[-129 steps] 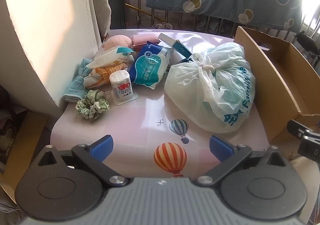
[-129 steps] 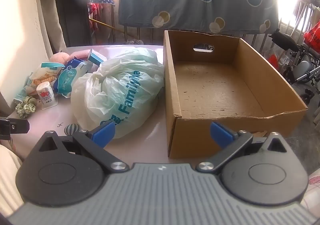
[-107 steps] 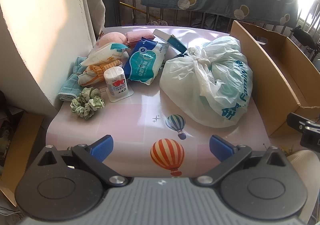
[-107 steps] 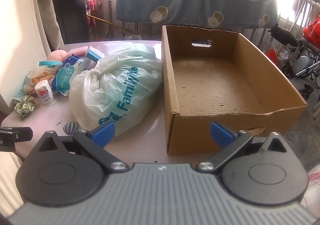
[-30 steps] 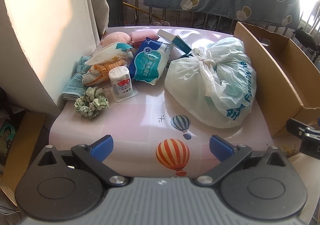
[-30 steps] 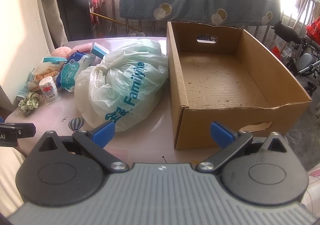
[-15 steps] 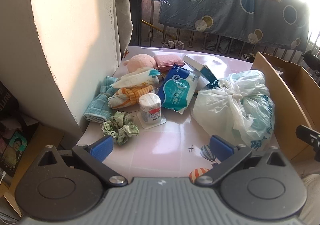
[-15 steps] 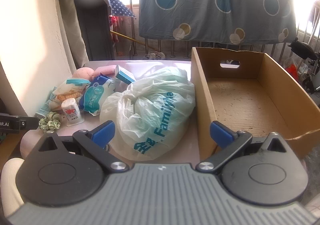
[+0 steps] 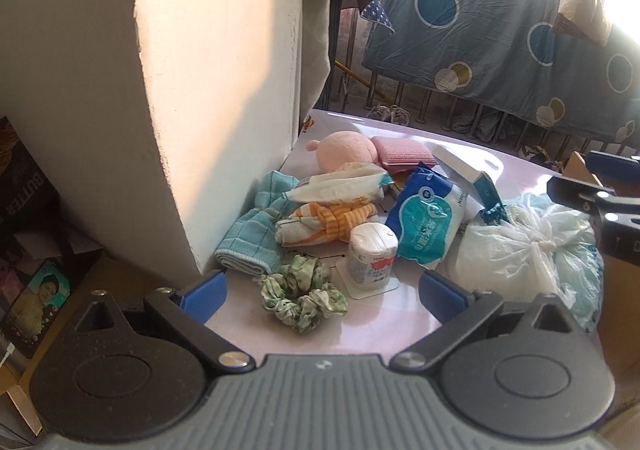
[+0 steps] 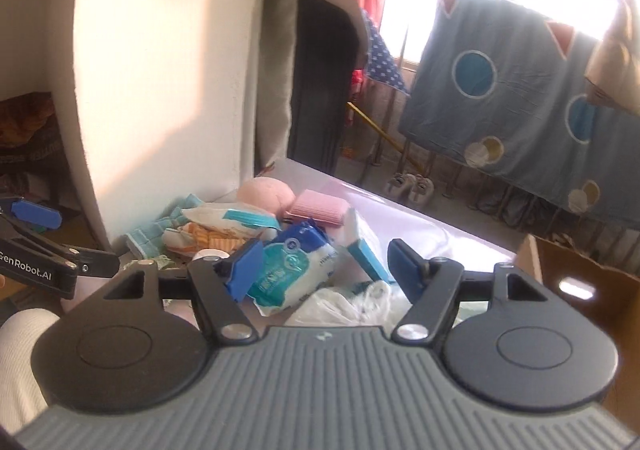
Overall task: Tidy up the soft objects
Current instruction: 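Reach the right gripper to the white packet with blue spoon print and grasp, then lift the white packet with the right gripper and carry it toward the cardboard box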
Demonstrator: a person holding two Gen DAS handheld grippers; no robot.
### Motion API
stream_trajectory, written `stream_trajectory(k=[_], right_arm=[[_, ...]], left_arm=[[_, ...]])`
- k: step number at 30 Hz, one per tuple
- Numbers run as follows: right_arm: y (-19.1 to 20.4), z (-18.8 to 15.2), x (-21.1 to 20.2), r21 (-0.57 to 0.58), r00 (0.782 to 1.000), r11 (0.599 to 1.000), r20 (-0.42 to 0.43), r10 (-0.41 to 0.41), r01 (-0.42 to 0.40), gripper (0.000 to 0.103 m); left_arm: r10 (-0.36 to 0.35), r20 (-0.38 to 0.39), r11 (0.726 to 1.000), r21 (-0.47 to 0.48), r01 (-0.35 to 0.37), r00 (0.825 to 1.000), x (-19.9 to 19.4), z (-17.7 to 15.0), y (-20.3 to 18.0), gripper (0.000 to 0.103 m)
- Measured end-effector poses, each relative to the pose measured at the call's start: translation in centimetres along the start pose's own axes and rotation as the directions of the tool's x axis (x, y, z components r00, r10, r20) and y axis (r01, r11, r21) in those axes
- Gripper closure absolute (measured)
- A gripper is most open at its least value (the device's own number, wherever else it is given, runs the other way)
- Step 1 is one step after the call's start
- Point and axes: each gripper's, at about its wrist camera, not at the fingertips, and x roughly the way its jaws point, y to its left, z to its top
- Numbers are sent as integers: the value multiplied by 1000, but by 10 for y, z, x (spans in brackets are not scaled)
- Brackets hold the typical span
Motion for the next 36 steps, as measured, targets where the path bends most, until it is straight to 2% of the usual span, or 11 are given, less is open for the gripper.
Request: stream_trajectory(k=[4, 8, 13, 18, 19, 21, 22, 26, 29, 32, 36], right_arm=[[31, 26, 55, -219, 991, 966, -6, 136, -134, 49], [63, 37, 106, -370, 977, 905, -59, 203, -211, 51], [95, 35, 156, -542, 969, 803, -128, 213, -248, 52], [104, 24, 201, -588, 958, 760, -227, 174, -277, 53], [102, 24, 207, -578, 961, 773, -230, 155, -263, 67], [91, 27, 217, -514, 956, 816, -252, 150, -264, 89], [84, 30, 217, -468, 958, 846, -241, 155, -255, 94], [40, 56, 208, -189, 961, 952, -180, 209, -243, 99], [-5, 71, 189, 63, 954, 962, -130, 271, -265, 100], [-51, 68, 159, 363, 922, 871, -67, 380, -332, 100], [-87, 23, 124, 709, 827, 580, 9, 562, -402, 100]], left_arm=[[54, -1, 997, -48, -54, 999, 10, 3, 25, 3], [79, -1, 992, -100, -79, 997, 18, 3, 47, 7], [111, 6, 982, -155, -109, 994, 26, 0, 66, 7], [112, -8, 981, -161, -112, 994, 33, -1, 70, 7], [111, -8, 981, -161, -111, 994, 34, -1, 70, 7], [103, -10, 981, -162, -103, 995, 33, -2, 69, 8], [97, -8, 982, -163, -97, 995, 33, -3, 69, 9], [75, 0, 984, -163, -74, 997, 27, -5, 64, 17], [50, 12, 982, -180, -47, 999, 22, -7, 63, 24], [26, 17, 980, -196, -22, 1000, 16, -10, 59, 36], [-26, 1, 975, -220, 26, 1000, 10, -16, 61, 44]])
